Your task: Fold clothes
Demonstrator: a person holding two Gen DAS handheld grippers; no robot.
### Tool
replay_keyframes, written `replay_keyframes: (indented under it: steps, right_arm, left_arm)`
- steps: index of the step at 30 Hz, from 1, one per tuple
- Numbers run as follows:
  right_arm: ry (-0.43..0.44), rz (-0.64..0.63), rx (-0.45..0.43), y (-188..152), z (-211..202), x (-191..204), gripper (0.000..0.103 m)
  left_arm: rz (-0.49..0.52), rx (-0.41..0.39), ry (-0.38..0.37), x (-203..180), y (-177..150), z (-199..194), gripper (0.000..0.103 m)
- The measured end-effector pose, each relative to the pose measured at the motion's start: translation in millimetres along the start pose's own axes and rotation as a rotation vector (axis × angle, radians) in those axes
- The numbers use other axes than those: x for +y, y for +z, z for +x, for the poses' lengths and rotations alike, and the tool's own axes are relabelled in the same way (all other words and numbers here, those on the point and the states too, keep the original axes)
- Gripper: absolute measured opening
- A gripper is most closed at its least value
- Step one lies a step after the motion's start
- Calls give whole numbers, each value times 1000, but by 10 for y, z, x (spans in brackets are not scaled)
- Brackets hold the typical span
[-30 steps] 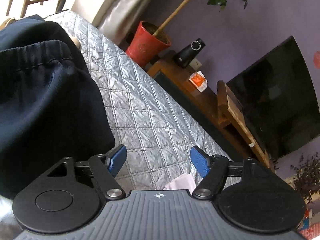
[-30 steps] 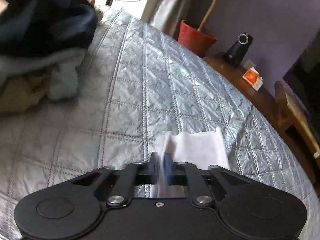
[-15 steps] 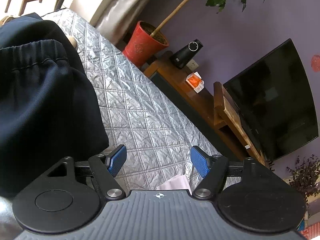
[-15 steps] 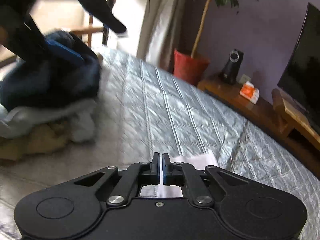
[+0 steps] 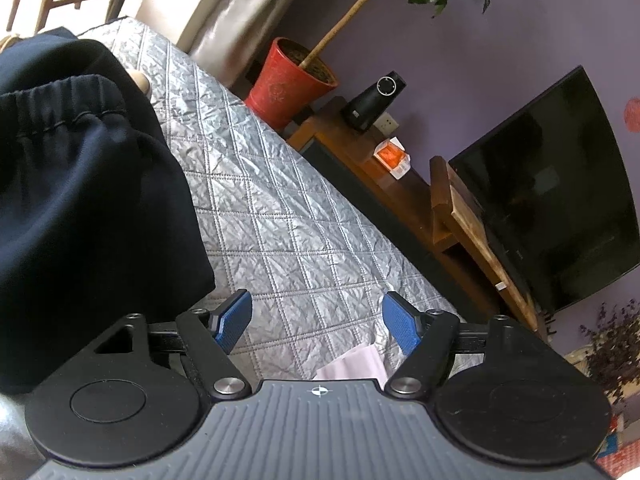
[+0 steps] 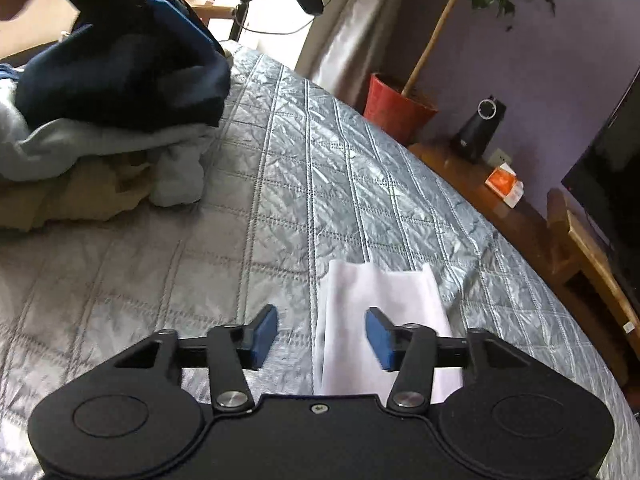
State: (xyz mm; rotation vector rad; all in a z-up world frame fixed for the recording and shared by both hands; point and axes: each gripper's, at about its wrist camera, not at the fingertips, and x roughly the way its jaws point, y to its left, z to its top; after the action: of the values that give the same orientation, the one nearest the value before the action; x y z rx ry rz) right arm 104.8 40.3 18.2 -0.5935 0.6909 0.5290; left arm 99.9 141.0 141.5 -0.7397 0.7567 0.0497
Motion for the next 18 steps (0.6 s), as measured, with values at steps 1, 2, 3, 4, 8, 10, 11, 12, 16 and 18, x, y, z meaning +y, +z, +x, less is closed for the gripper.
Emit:
replay_keyframes:
  steps: [1, 2, 3, 4, 8, 10, 11, 12, 16, 18]
  right_arm:
    - [2, 13, 0, 27, 40, -25, 50]
    - [8, 54, -16, 41, 34, -83, 50]
    - [13, 99, -32, 50, 22, -149, 50]
    - [14, 159, -42, 38, -11, -243, 52]
    - [-27, 366, -48, -249, -346, -544, 62]
    - [-92, 441, -59, -538, -621, -621, 67]
    - [-113, 493, -59, -695, -737, -654, 68]
    - [-133, 546, -60, -851, -852, -687, 68]
    - [-165, 730, -75, -1399, -1172, -748, 68]
    - [-159, 752, -119, -1537, -1248, -743, 68]
  left_arm:
    - [8, 9, -1, -9, -6, 13, 80]
    - [17, 19, -3, -14, -14, 29, 81]
    - [30, 31, -4, -26, -21, 47, 81]
    - [43, 38, -3, -41, -32, 63, 81]
    - [105, 65, -1, -137, -106, 124, 82]
    - [163, 86, -3, -222, -174, 170, 82]
    - [204, 96, -3, -286, -227, 196, 82]
    - [243, 105, -3, -349, -283, 224, 82]
    - [400, 176, -52, -632, -626, 369, 82]
    - [491, 210, -80, -792, -834, 442, 82]
